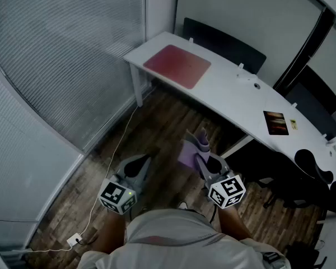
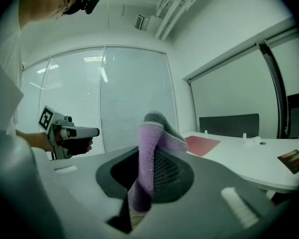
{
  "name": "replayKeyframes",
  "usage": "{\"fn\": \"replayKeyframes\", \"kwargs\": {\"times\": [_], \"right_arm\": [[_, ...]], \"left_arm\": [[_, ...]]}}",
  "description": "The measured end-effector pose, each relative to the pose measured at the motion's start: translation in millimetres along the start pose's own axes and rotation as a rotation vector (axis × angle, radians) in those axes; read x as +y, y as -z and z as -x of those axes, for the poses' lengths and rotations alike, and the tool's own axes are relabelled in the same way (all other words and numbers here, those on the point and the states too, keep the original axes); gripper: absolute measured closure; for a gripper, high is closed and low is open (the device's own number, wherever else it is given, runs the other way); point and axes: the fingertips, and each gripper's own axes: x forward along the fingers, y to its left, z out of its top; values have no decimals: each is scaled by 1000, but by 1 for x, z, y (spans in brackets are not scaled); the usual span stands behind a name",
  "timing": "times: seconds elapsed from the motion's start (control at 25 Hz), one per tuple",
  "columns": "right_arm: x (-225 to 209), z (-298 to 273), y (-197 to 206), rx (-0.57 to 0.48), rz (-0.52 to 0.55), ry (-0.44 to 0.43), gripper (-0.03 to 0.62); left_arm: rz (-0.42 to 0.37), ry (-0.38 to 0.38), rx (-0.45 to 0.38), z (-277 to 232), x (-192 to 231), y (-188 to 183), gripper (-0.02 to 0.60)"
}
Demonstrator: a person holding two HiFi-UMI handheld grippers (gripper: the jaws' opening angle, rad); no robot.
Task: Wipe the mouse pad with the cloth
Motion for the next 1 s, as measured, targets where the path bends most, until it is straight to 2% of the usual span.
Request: {"fn": "replayKeyframes", "kwargs": {"times": [0.52, 1.0], "right_arm": [[12, -17, 7, 9, -13, -23, 545], [51, -39, 8, -6, -21, -36, 543]], "left_arm": [[1, -21, 9, 11, 12, 3, 581], [17, -29, 1, 49, 37, 8, 581]]}}
